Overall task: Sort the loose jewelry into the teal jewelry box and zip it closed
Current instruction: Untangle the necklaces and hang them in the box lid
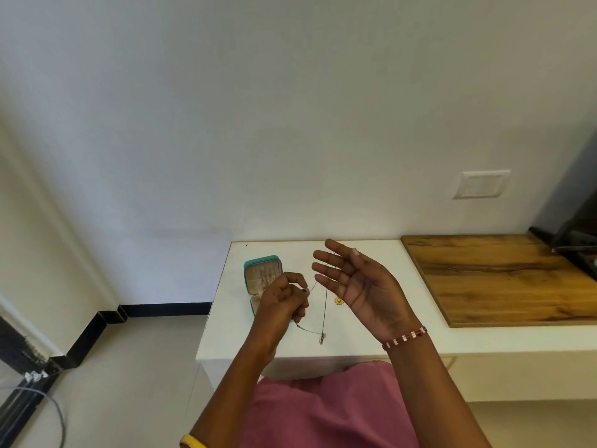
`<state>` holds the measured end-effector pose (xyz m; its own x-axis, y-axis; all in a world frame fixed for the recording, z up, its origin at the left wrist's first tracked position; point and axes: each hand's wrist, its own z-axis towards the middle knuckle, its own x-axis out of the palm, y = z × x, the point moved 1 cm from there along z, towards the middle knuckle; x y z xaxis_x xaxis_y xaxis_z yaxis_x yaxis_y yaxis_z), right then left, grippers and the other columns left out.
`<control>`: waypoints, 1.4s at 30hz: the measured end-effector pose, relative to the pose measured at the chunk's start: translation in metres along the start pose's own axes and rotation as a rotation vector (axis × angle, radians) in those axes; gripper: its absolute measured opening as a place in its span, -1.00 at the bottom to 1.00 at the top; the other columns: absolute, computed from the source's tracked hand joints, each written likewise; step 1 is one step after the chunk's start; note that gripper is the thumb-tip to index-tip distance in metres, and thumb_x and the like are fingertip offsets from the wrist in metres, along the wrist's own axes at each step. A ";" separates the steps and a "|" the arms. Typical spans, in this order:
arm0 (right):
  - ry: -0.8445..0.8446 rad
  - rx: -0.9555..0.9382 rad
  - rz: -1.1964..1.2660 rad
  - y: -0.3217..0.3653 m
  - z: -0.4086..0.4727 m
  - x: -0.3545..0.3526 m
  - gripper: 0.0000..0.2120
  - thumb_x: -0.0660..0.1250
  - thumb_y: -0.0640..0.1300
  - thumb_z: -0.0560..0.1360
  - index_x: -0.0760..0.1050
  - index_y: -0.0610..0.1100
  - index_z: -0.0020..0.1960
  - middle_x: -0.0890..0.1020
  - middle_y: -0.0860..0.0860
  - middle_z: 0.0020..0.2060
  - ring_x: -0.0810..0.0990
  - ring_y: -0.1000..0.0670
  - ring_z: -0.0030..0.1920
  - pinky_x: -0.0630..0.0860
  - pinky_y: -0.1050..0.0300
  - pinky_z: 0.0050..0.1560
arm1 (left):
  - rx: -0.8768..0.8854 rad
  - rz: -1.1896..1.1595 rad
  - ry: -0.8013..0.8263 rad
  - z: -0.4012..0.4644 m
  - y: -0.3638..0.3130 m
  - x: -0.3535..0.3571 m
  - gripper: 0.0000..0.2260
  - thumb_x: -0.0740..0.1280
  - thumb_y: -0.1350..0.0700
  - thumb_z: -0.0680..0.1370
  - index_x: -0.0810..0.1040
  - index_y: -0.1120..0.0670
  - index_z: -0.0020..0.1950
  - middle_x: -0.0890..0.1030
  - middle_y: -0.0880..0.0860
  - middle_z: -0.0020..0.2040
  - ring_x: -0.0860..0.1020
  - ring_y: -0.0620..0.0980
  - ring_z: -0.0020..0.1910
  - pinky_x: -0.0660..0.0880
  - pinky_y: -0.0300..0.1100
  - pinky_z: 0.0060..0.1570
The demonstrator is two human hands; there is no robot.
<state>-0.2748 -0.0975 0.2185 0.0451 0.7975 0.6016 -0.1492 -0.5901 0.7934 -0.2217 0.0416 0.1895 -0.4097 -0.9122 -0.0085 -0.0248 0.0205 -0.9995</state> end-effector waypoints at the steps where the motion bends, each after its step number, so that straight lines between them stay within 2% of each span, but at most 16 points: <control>1: -0.002 -0.004 -0.004 0.000 -0.001 0.002 -0.28 0.54 0.08 0.20 0.46 -0.26 0.23 0.58 -0.25 0.14 0.58 -0.21 0.13 0.58 0.02 0.03 | 0.015 0.008 0.025 -0.001 0.000 0.002 -0.77 0.22 0.30 0.54 0.51 -0.01 -0.18 0.50 -0.01 -0.43 0.44 -0.09 -0.42 0.44 -0.28 -0.31; 5: -0.027 -0.014 -0.047 0.002 -0.004 0.012 -0.21 0.53 0.12 0.20 0.40 -0.26 0.29 0.55 -0.23 0.19 0.54 -0.18 0.20 0.56 0.02 0.09 | 0.026 0.040 0.087 -0.005 -0.002 0.008 -0.73 0.21 0.24 0.57 0.56 -0.10 -0.17 0.51 -0.02 -0.40 0.43 -0.10 -0.40 0.41 -0.25 -0.29; 8: -0.066 -0.014 -0.144 0.003 -0.006 0.015 -0.28 0.48 0.14 0.26 0.41 -0.20 0.30 0.56 -0.17 0.20 0.55 -0.11 0.20 0.51 0.00 0.19 | 0.057 0.097 0.132 -0.007 -0.004 0.011 -0.74 0.21 0.18 0.57 0.57 -0.09 -0.21 0.51 -0.03 -0.39 0.43 -0.14 -0.41 0.39 -0.31 -0.33; 11: -0.132 -0.003 -0.327 0.005 -0.008 0.012 -0.47 0.30 0.03 0.38 0.40 -0.12 0.31 0.54 -0.11 0.23 0.53 -0.05 0.22 0.48 0.00 0.23 | 0.088 0.184 0.159 -0.008 -0.005 0.010 -0.75 0.24 0.15 0.56 0.58 -0.07 -0.28 0.52 -0.14 -0.44 0.46 -0.23 -0.44 0.40 -0.41 -0.35; 14: -0.212 0.011 -0.547 0.006 -0.010 0.006 -0.57 0.29 -0.09 0.46 0.39 -0.07 0.32 0.54 -0.06 0.22 0.53 -0.01 0.21 0.50 0.07 0.18 | 0.082 0.182 0.141 -0.009 -0.004 0.004 -0.75 0.25 0.17 0.55 0.57 -0.04 -0.29 0.56 -0.18 -0.45 0.49 -0.26 -0.44 0.45 -0.40 -0.32; 16: -0.242 0.039 -0.676 0.006 -0.010 0.002 -0.58 0.27 -0.12 0.51 0.35 -0.05 0.36 0.53 -0.05 0.23 0.53 -0.02 0.19 0.51 0.08 0.17 | 0.075 0.174 0.122 -0.009 -0.005 0.001 -0.75 0.24 0.19 0.55 0.56 -0.03 -0.28 0.59 -0.16 -0.41 0.50 -0.26 -0.44 0.47 -0.38 -0.30; 20: -0.235 0.106 -0.985 0.006 -0.009 -0.004 -0.49 0.26 -0.11 0.53 0.20 -0.01 0.43 0.48 0.00 0.26 0.54 -0.03 0.14 0.44 -0.01 0.26 | 0.065 0.176 0.084 -0.008 -0.006 0.000 -0.77 0.22 0.18 0.56 0.55 -0.02 -0.24 0.62 -0.18 -0.38 0.53 -0.25 -0.43 0.49 -0.36 -0.28; 22: -0.212 0.127 -1.068 0.005 -0.009 -0.006 -0.49 0.25 -0.13 0.53 0.17 -0.04 0.44 0.49 -0.04 0.26 0.57 -0.02 0.07 0.46 0.05 0.19 | 0.053 0.175 0.073 -0.008 -0.006 -0.001 -0.77 0.22 0.18 0.57 0.56 -0.02 -0.23 0.63 -0.19 -0.38 0.54 -0.24 -0.42 0.50 -0.35 -0.26; 24: -0.191 0.144 -1.129 0.004 -0.009 -0.007 -0.50 0.23 -0.15 0.54 0.18 -0.06 0.44 0.52 -0.05 0.22 0.61 0.01 -0.06 0.48 0.17 0.02 | 0.033 0.175 0.073 -0.007 -0.006 -0.002 -0.77 0.22 0.18 0.57 0.56 -0.02 -0.23 0.63 -0.19 -0.39 0.55 -0.23 -0.43 0.51 -0.32 -0.26; 27: -0.181 0.147 -1.174 0.001 -0.011 -0.008 -0.52 0.25 -0.14 0.53 0.22 -0.06 0.42 0.58 0.02 0.04 0.60 0.07 -0.26 0.43 0.32 -0.22 | -0.008 0.159 0.082 -0.009 -0.006 -0.002 -0.77 0.23 0.20 0.56 0.58 0.00 -0.23 0.64 -0.11 -0.39 0.54 -0.20 -0.46 0.49 -0.32 -0.33; 31: -0.144 0.136 -1.249 -0.003 -0.010 -0.010 -0.53 0.30 -0.11 0.50 0.28 -0.04 0.39 0.57 0.13 -0.21 0.51 0.20 -0.39 0.41 0.41 -0.21 | -0.065 0.164 0.117 -0.011 -0.003 -0.002 -0.78 0.23 0.20 0.56 0.59 0.03 -0.22 0.60 -0.01 -0.37 0.51 -0.16 -0.48 0.48 -0.28 -0.34; 33: -0.145 0.118 -1.267 -0.006 -0.009 -0.012 -0.52 0.31 -0.12 0.49 0.31 -0.07 0.39 0.58 0.14 -0.26 0.45 0.23 -0.35 0.37 0.26 -0.05 | -0.108 0.151 0.103 -0.011 -0.001 -0.004 -0.77 0.23 0.18 0.56 0.61 0.02 -0.23 0.56 0.01 -0.41 0.49 -0.13 -0.50 0.49 -0.23 -0.30; 35: -0.141 0.122 -1.253 -0.006 -0.009 -0.014 -0.52 0.32 -0.15 0.49 0.30 -0.08 0.38 0.60 0.13 -0.30 0.44 0.21 -0.26 0.32 0.17 0.01 | -0.154 0.080 0.079 -0.011 -0.001 -0.005 -0.75 0.23 0.18 0.56 0.62 0.03 -0.25 0.55 0.03 -0.43 0.48 -0.10 -0.51 0.48 -0.19 -0.28; 39: -0.076 0.169 -1.245 -0.007 -0.010 -0.014 -0.63 0.31 -0.16 0.50 0.40 -0.10 0.30 0.61 0.10 -0.33 0.48 0.20 -0.20 0.31 0.36 -0.18 | -0.192 -0.039 0.081 -0.011 -0.005 -0.007 -0.77 0.21 0.19 0.57 0.59 0.09 -0.22 0.57 0.04 -0.43 0.48 -0.08 -0.49 0.45 -0.20 -0.29; 42: -0.009 0.208 -1.236 -0.006 -0.013 -0.013 -0.81 0.29 -0.17 0.51 0.56 -0.16 0.09 0.67 -0.02 -0.24 0.54 0.10 -0.22 0.39 0.38 -0.32 | -0.189 -0.104 0.095 -0.010 -0.006 -0.006 -0.78 0.20 0.20 0.57 0.58 0.12 -0.21 0.59 0.04 -0.43 0.48 -0.07 -0.48 0.40 -0.18 -0.29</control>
<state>-0.2869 -0.1031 0.2052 0.0506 0.8305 -0.5547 0.1565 0.5420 0.8257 -0.2284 0.0516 0.1960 -0.4800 -0.8708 0.1059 -0.2383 0.0132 -0.9711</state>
